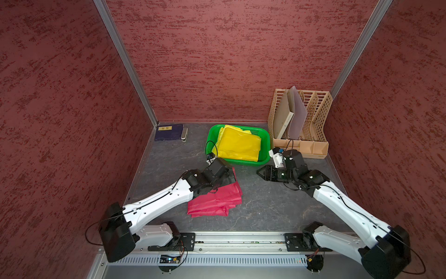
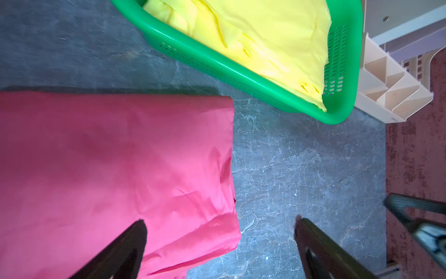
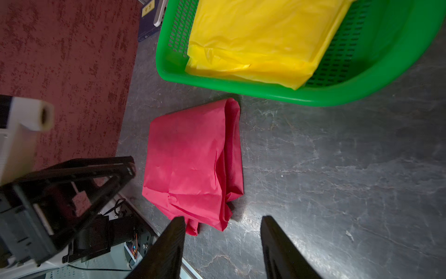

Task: Put the folded raincoat in the basket
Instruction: Move the raincoat to the center of the board.

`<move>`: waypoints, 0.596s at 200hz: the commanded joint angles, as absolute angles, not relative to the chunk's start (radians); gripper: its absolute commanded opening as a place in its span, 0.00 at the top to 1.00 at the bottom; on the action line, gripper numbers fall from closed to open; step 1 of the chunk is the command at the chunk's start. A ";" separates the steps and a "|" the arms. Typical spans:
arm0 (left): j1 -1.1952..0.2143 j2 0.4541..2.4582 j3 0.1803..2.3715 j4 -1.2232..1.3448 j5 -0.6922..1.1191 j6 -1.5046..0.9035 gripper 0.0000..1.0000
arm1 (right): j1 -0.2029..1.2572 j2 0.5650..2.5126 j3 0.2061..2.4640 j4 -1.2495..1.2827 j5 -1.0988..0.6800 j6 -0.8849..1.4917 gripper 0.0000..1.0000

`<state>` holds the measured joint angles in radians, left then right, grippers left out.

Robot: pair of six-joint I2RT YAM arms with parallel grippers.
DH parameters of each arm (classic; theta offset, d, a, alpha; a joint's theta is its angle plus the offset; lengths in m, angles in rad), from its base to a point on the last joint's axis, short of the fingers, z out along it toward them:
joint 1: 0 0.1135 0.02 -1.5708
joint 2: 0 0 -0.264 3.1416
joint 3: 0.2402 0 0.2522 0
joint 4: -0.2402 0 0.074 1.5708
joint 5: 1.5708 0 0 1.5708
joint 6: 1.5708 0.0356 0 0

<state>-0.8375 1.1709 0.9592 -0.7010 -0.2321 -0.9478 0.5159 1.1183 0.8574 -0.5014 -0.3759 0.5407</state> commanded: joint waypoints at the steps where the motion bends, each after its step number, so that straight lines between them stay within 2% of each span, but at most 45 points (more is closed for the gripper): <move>1: -0.763 1.039 0.868 -0.795 -0.259 -0.910 0.00 | 0.579 1.205 0.885 -0.446 -0.378 0.569 0.44; 42: -0.575 0.848 0.764 -0.861 -0.187 -0.870 0.00 | 0.699 1.433 0.907 -0.290 -0.344 0.622 0.43; 78: -0.514 0.857 0.717 -0.859 -0.129 -0.875 0.00 | 0.770 1.633 1.003 -0.263 -0.311 0.627 0.43; 99: -0.494 0.863 0.683 -0.825 -0.094 -0.882 0.00 | 0.779 1.695 1.032 -0.258 -0.294 0.638 0.44; 119: -0.493 0.861 0.666 -0.833 -0.132 -0.869 0.00 | 0.785 1.737 1.038 -0.255 -0.261 0.643 0.46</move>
<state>-0.5007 0.8669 0.6811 -0.8391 -0.1303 -0.8925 0.7773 1.7012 1.0107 -0.2878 -0.3264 0.6250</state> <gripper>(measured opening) 0.996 0.546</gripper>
